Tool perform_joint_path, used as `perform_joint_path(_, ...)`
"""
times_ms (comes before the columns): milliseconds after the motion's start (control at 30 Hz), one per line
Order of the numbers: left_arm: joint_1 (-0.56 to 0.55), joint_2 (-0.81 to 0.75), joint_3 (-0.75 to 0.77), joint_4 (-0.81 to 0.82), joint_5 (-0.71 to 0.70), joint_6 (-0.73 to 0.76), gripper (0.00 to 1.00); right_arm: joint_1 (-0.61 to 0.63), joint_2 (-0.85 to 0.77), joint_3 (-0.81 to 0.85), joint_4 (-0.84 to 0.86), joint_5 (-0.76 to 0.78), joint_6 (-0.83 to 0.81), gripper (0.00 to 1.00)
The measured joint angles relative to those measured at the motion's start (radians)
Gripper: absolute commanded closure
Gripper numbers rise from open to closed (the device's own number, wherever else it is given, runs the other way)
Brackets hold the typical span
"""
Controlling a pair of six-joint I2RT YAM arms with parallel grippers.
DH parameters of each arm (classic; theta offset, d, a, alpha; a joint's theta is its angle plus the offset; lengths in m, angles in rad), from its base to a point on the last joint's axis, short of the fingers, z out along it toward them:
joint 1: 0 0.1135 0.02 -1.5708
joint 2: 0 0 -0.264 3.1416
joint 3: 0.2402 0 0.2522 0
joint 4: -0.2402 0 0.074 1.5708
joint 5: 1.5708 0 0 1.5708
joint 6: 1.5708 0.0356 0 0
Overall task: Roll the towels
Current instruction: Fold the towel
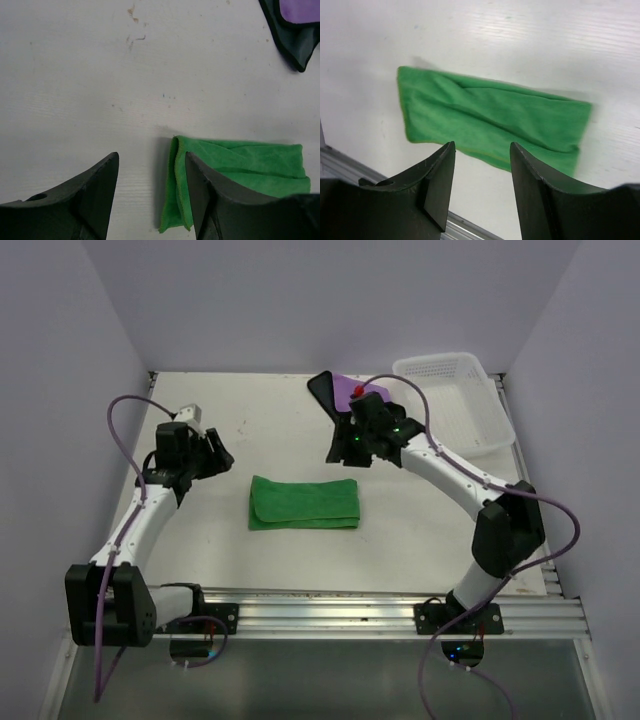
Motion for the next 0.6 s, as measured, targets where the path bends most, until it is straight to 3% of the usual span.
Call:
perform_joint_path(167, 0.0, 0.079, -0.006, 0.022, 0.108, 0.013, 0.39, -0.138, -0.099, -0.214, 0.042, -0.017, -0.026, 0.53)
perform_joint_path(333, -0.041, 0.122, 0.012, 0.027, 0.169, 0.02, 0.41, -0.126, -0.132, -0.378, 0.065, -0.046, -0.063, 0.69)
perform_joint_path(433, -0.141, 0.174, 0.116, 0.019, 0.166, 0.024, 0.54, -0.117, -0.192, -0.453, 0.077, -0.058, -0.07, 0.73)
perform_joint_path(500, -0.203, 0.233, 0.216, 0.027, 0.167, 0.022, 0.7, -0.117, -0.232, -0.483, 0.09, -0.066, -0.07, 0.74)
perform_joint_path(600, -0.297, 0.346, 0.375, 0.055, 0.163, 0.027, 0.81, -0.117, -0.266, -0.509, 0.113, -0.075, -0.069, 0.74)
